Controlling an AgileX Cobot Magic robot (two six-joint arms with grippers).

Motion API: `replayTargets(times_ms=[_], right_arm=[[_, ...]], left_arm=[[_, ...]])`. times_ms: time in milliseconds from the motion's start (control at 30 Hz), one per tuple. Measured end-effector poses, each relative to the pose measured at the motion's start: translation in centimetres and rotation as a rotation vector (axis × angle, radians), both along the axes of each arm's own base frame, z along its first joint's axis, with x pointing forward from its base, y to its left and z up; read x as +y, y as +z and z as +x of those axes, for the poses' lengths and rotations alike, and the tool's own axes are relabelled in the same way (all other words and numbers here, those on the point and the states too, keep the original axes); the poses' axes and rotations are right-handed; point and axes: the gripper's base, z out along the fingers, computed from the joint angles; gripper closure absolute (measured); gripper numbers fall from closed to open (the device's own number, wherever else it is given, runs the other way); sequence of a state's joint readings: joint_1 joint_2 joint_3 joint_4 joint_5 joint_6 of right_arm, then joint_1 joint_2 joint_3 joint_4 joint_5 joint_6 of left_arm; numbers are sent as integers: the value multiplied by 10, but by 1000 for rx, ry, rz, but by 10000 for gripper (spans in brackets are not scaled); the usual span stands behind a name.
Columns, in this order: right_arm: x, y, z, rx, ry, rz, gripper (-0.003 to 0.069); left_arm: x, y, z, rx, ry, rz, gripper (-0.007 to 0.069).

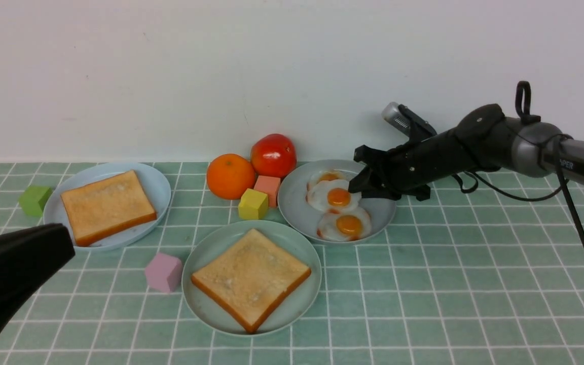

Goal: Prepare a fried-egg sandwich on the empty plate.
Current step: Use the right arm to grab a fried egg, then use the right arm to place the fried egg on the slice of bread in the middle

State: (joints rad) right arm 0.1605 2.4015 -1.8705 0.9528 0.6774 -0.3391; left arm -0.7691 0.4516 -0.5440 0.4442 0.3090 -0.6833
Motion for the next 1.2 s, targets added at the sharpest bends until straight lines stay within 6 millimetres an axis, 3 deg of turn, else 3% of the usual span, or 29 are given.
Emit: replayTargets(times_ms=[133,200,333,367,467,500,567,600,667,833,900,1000,1200], right_arm=[[1,10,-2,-11,16,5,536],[2,28,-5,-37,48,8,581],[2,60,-14,-82,101,1,588],[2,82,-21,-108,130,4,588],[3,108,-31,-136,171,7,588],[5,128,-41,-157,206,8,588],[14,149,-58,-171,248,18,588],[16,152,-61,-171,254,20,588],[38,161,-85,-158,320,29,588],[92,146,-128,-101,439,25,588],[116,126,-143,-67,469,16,588],[126,107,-144,-32,473,10,588],[127,66,-123,28,375,57,588]], left_arm=[[1,-1,0,9,8,13,638],[2,-4,1,32,22,32,638],[5,-9,2,64,51,76,638],[7,-12,2,83,74,112,638],[10,-15,3,107,100,151,638],[12,-18,3,124,119,177,638],[14,-20,4,140,139,206,638],[15,-20,4,141,141,209,638],[17,-22,4,154,159,234,638],[19,-23,5,148,176,261,637],[20,-23,5,137,183,274,636],[20,-23,5,136,184,275,636],[20,-23,5,137,183,274,634]])
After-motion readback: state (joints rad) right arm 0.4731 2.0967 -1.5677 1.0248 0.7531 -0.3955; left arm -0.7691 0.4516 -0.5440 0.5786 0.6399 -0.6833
